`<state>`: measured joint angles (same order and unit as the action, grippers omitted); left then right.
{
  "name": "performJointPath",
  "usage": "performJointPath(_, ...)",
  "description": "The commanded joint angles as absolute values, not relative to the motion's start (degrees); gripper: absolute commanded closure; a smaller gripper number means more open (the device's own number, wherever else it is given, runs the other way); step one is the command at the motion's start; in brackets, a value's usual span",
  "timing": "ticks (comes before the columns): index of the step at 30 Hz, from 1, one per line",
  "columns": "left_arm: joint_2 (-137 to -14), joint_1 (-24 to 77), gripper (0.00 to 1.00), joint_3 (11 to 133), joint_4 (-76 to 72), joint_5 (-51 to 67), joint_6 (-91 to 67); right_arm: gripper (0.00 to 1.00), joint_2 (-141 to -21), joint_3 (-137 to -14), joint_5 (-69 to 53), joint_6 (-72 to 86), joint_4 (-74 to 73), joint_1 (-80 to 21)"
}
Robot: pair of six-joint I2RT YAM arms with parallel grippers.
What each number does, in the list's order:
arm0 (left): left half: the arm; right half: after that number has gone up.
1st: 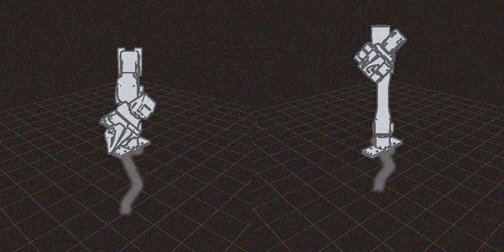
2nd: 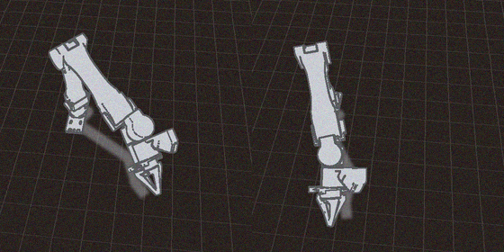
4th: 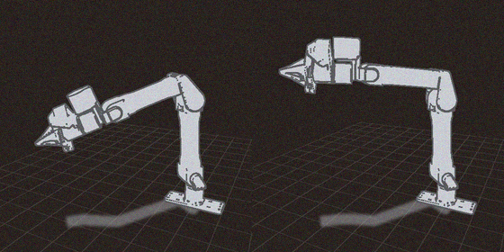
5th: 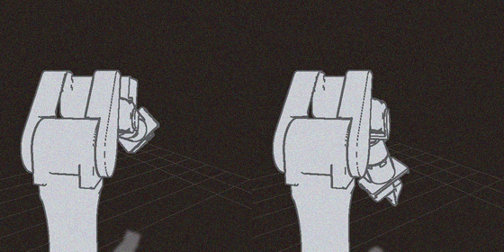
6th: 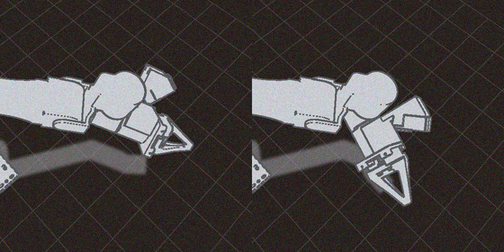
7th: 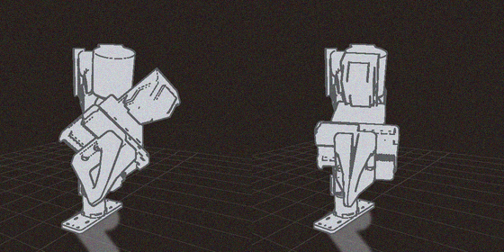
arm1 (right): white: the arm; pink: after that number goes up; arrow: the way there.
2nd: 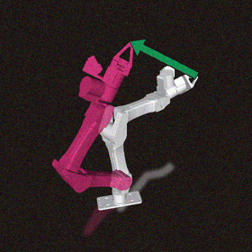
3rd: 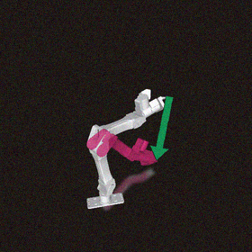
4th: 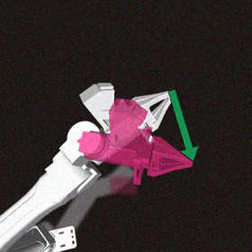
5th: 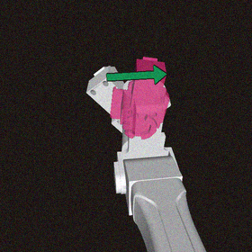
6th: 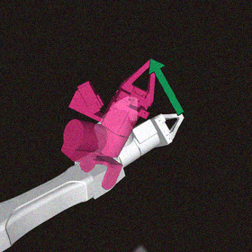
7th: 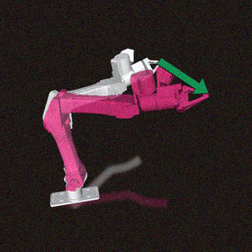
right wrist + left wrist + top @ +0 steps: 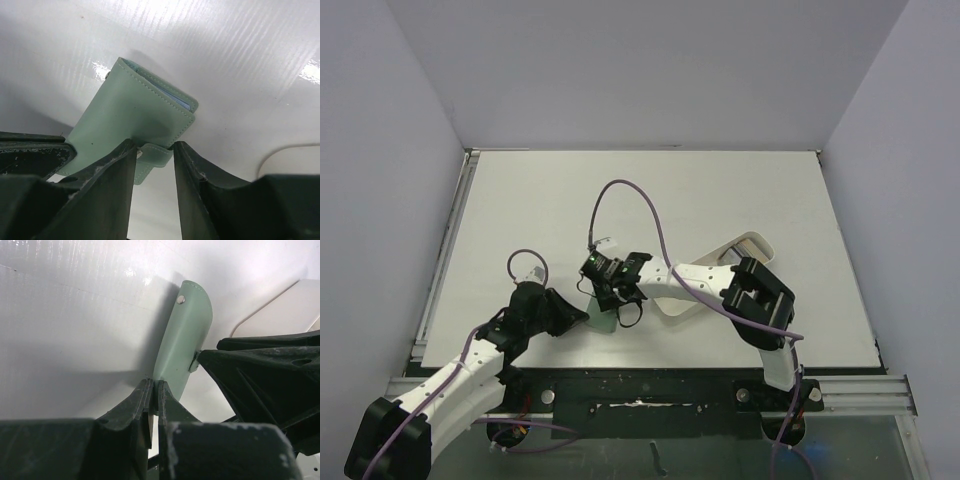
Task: Put the credit cards into the card holder
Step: Open the card holder at the center of the board.
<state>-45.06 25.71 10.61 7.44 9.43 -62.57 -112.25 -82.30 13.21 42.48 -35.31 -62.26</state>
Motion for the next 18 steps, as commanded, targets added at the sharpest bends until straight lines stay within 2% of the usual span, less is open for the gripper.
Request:
performJointPath(1,-44.4,25.3,1.0,10.1,7.5,6.8,-61.9,0.65,-111.6,-84.9,20.7,42.1,-43.9,-62.3)
performJointPath(9,-43.8,25.3,1.0,10.4,7.9,6.4,-61.8,0.65,-110.8,-87.3,21.3,43.1,-44.5,-63.1)
performJointPath(18,-43.0,25.3,1.0,8.3,4.0,8.3,-64.1,0.6,-109.1,-83.8,13.0,46.6,-30.6,-63.2)
